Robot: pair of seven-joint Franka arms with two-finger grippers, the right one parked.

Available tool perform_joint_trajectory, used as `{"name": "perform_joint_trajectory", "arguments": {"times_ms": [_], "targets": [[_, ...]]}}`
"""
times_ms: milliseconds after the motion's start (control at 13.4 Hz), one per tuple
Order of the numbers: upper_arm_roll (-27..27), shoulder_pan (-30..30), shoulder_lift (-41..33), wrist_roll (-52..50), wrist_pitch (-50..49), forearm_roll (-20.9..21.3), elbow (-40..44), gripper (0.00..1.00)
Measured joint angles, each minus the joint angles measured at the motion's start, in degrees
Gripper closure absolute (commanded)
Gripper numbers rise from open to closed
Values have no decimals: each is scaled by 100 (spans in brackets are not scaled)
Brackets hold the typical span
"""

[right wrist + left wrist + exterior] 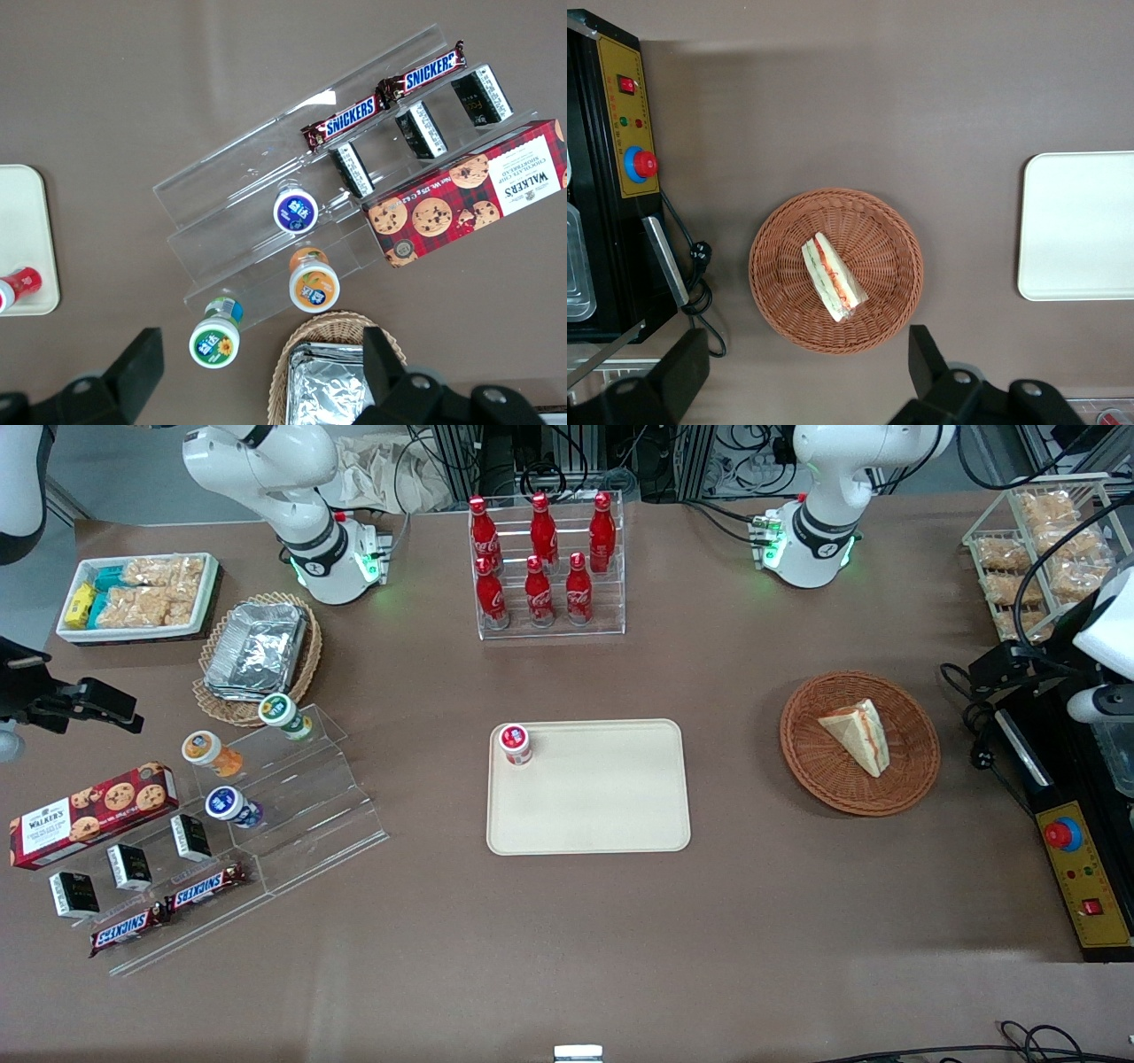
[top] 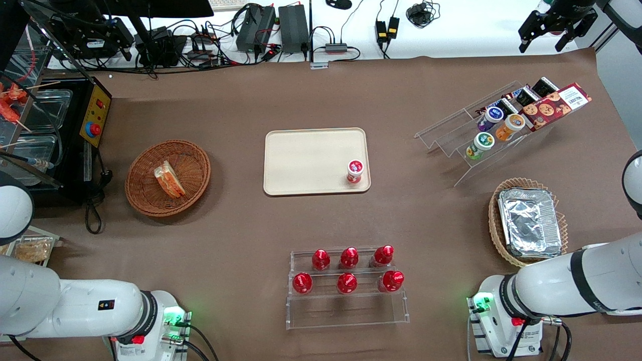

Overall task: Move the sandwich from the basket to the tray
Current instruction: 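Move the left gripper over the wrapped sandwich in the wicker basket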

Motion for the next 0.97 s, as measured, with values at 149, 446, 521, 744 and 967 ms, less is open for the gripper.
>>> {"name": "perform_joint_trajectory", "arguments": {"times_ms": [149,446,521,744,967], "targets": [[0,0,3,-5,-2,3,0,0],[0,0,89,-210,-44,5,-1,0],[0,0,108,-495,-84,5,-17,0],[-3,-2,77,-1309,-129,7,-326,0],[-4,-3,-253,-1899,492,15,-1260,0]]}}
